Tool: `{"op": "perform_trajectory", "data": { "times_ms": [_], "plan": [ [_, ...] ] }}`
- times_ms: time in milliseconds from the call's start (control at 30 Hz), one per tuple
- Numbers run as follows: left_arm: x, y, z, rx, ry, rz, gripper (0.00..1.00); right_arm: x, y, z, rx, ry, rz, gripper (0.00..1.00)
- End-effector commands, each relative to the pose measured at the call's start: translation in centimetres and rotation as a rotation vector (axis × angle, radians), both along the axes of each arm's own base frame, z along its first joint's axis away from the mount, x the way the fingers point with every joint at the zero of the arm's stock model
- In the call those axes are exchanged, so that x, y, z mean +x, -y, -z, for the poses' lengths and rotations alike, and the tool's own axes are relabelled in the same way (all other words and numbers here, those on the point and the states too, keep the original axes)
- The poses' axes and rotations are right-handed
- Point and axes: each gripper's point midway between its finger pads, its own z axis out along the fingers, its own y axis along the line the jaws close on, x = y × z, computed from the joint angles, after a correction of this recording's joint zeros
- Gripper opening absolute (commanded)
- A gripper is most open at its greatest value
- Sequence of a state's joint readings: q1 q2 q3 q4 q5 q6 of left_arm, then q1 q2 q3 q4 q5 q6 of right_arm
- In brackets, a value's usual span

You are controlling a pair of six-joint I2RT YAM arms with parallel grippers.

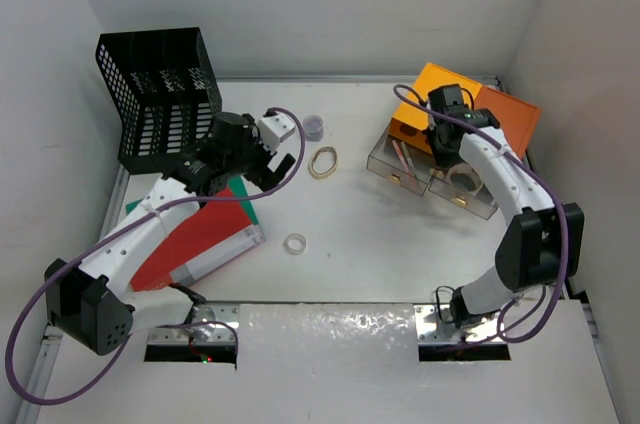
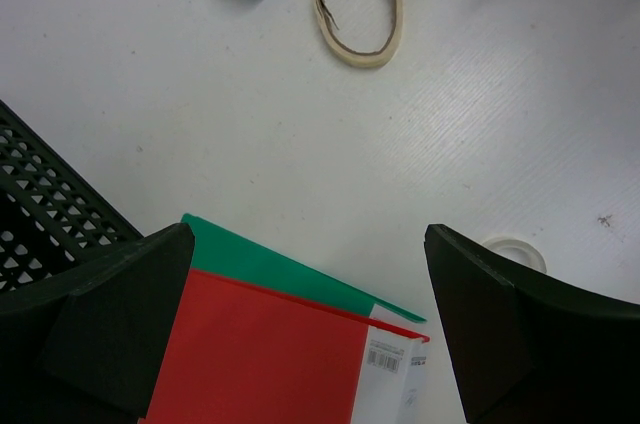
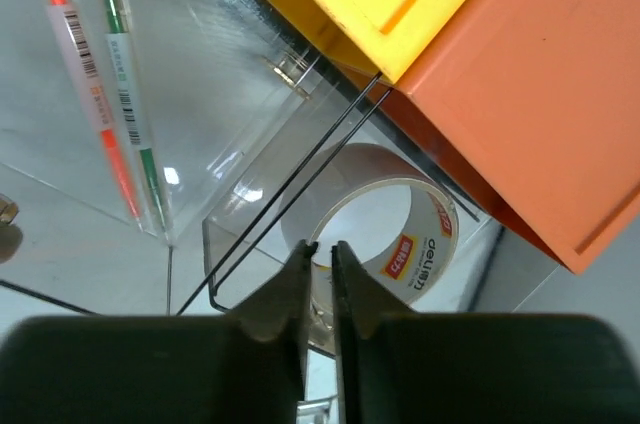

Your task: Organize the desk

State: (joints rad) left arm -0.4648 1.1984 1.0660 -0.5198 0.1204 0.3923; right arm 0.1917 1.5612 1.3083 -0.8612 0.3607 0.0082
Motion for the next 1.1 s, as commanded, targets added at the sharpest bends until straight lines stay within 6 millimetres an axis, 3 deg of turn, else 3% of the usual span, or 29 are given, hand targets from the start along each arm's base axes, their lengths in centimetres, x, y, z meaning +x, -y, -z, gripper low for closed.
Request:
{"op": "perform_trajectory", "data": {
  "times_ms": [0, 67, 133, 400, 533, 667, 800, 1067],
  "plan": [
    [0.3, 0.1, -1.4, -0.015, 0.059, 0.001, 1.00, 0.7, -1.1, -0.6, 0.133, 0.062, -0.004, 0.07],
    [0.3, 0.0, -1.5, -0.013, 0.062, -0.001, 1.00, 0.5, -1.0, -0.1, 0.163, 0.043, 0.011, 0.07],
    [0.2, 0.0, -1.6, -0.015, 0.067, 0.001, 1.00, -0.2, -0.1, 0.6, 0.149, 0.031, 0.054, 0.22],
    [0.3, -0.1, -1.5, -0.015, 0.070, 0.000, 1.00, -0.5, 0.4, 2.0, 0.161, 0.003, 0.080, 0.23],
    [0.3, -0.1, -1.5, -0.012, 0.073, -0.001, 1.00, -0.5, 0.4, 2.2, 0.167, 0.001, 0.082, 0.20],
    [0.4, 0.0, -1.7, -0.017, 0.078, 0.003, 1.00, -0.2, 0.5, 2.3, 0.166, -0.006, 0.057, 0.06],
    [0.5, 0.1, -1.9, -0.020, 0.082, 0.006, 1.00, -0.3, 0.5, 3.0, 0.190, -0.048, 0.046, 0.00],
    [0.4, 0.1, -2.6, -0.015, 0.091, 0.018, 1.00, 0.5, 1.7, 2.7, 0.153, -0.029, 0.015, 0.00]
  ]
}}
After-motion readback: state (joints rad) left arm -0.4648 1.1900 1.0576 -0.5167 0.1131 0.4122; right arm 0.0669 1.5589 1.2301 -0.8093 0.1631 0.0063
